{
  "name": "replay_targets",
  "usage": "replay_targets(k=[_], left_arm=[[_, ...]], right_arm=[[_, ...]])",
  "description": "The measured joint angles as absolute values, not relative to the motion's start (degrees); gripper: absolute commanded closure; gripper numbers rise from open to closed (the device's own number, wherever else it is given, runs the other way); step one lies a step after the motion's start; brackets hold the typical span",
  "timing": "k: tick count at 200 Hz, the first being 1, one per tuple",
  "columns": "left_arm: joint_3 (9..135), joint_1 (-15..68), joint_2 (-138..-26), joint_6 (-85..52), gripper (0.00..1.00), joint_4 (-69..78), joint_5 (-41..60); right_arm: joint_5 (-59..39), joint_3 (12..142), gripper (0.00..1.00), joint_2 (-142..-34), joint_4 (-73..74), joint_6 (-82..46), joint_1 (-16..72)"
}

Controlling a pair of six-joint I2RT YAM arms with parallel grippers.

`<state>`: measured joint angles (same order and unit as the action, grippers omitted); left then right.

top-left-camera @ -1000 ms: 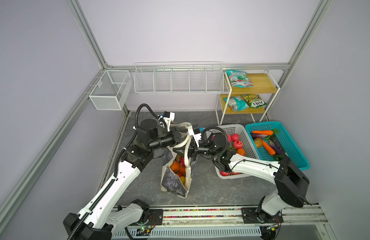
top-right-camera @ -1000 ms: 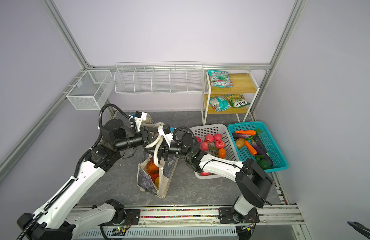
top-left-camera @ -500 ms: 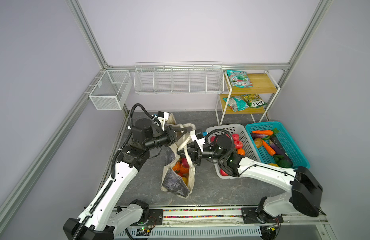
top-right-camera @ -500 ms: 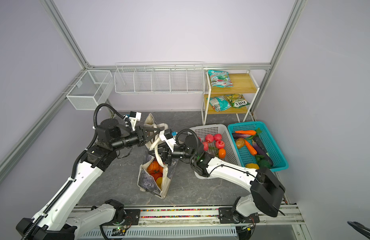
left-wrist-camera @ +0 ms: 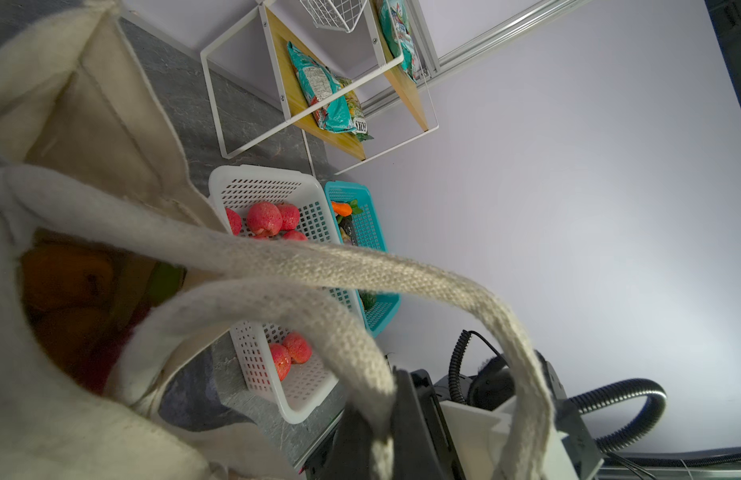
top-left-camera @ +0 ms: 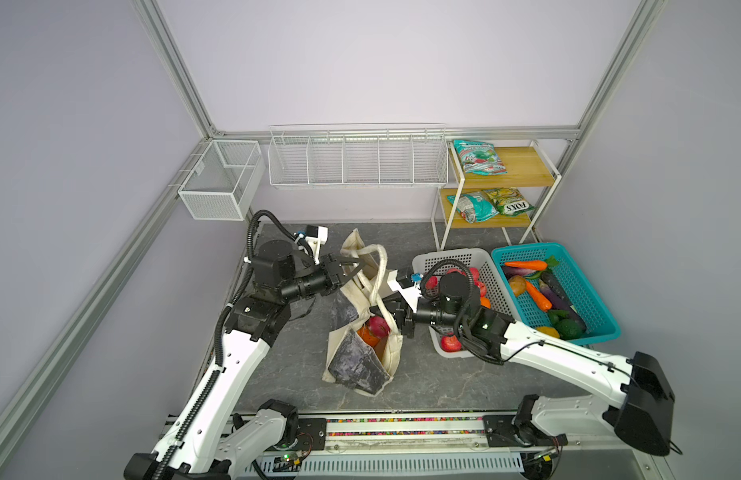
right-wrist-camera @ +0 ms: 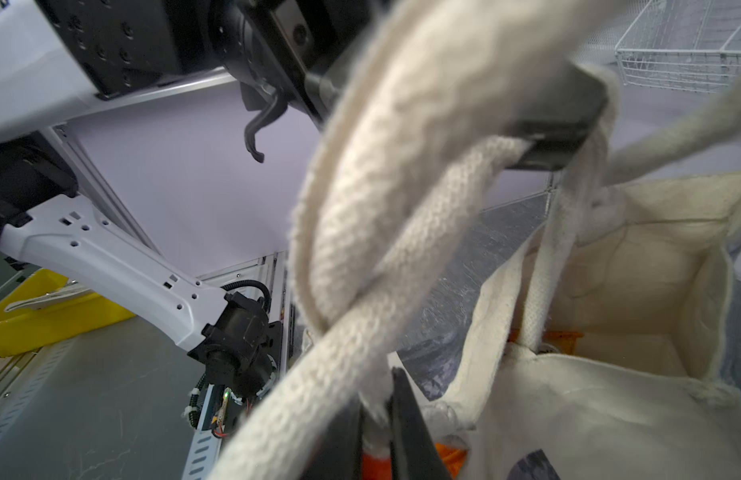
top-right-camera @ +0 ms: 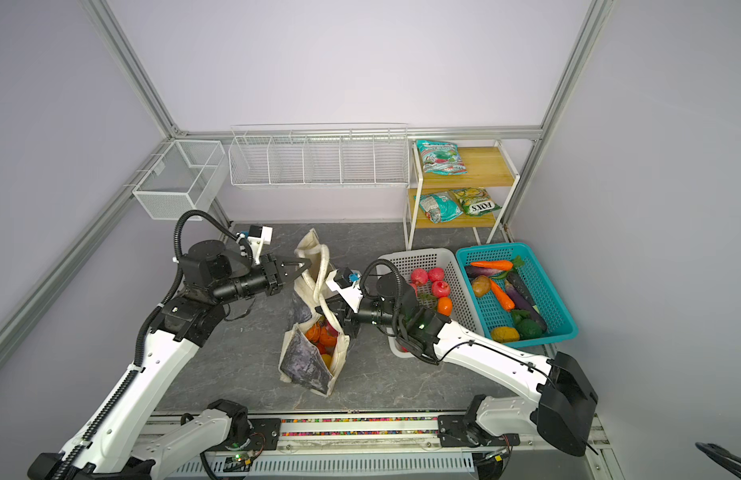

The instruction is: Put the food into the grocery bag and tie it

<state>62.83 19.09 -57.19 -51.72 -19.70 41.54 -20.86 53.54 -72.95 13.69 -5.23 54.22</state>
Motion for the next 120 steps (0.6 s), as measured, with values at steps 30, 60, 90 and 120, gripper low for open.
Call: replay_targets(k=[30, 60, 90, 120], left_arm=[[61.6, 15.8, -55.0, -51.4, 1.00, -21.0, 43.0], [59.4, 13.9, -53.4, -50.9, 1.00, -21.9, 44.3], [57.4, 12.7, -52.3, -50.0, 1.00, -23.0, 45.5], [55.6, 10.7, -51.0, -48.3, 1.00, -25.2, 46.9]], right_arm=[[-16.3, 50.8, 0.89, -70.1, 12.2, -3.8, 54.4], [-11.9, 46.9, 0.90, -67.3, 12.8, -3.8, 54.4], [-8.0, 43.7, 0.90, -64.7, 15.0, -3.9, 54.2], [-4.3, 40.3, 0.91, -62.0, 17.8, -4.7, 53.5]])
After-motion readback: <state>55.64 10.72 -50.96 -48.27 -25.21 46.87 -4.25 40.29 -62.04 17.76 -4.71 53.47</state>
